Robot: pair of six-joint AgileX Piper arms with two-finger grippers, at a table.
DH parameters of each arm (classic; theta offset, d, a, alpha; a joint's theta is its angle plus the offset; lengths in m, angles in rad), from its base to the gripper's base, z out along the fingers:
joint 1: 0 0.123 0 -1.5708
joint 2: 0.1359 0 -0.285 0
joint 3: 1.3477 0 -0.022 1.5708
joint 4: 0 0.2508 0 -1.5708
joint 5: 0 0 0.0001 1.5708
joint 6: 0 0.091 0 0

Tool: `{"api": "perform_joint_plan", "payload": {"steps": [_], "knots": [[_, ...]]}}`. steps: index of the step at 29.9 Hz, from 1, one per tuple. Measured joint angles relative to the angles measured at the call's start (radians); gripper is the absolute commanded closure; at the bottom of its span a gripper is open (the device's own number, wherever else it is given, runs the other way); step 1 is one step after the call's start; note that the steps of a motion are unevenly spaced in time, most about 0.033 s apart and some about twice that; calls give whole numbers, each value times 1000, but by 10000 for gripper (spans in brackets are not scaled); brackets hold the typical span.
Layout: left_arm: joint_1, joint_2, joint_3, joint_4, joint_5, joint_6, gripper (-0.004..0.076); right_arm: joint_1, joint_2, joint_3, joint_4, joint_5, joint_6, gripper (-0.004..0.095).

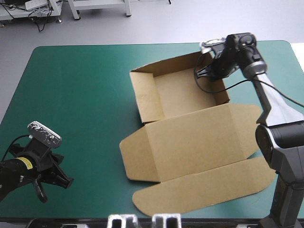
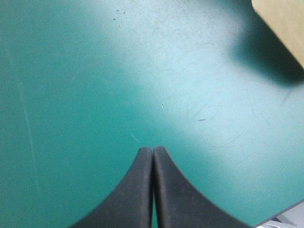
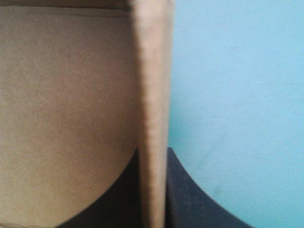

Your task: Fold the box

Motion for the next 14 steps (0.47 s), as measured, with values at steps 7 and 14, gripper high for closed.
{"api": "perform_joint_plan", "payload": {"steps": [7, 14], "knots": [[0, 0, 0, 0, 0, 0, 734, -292, 1, -76, -9, -3, -6, 928], [0, 0, 0, 0, 0, -1, 734, -533, 57, -80, -28, 6, -6, 928]]}}
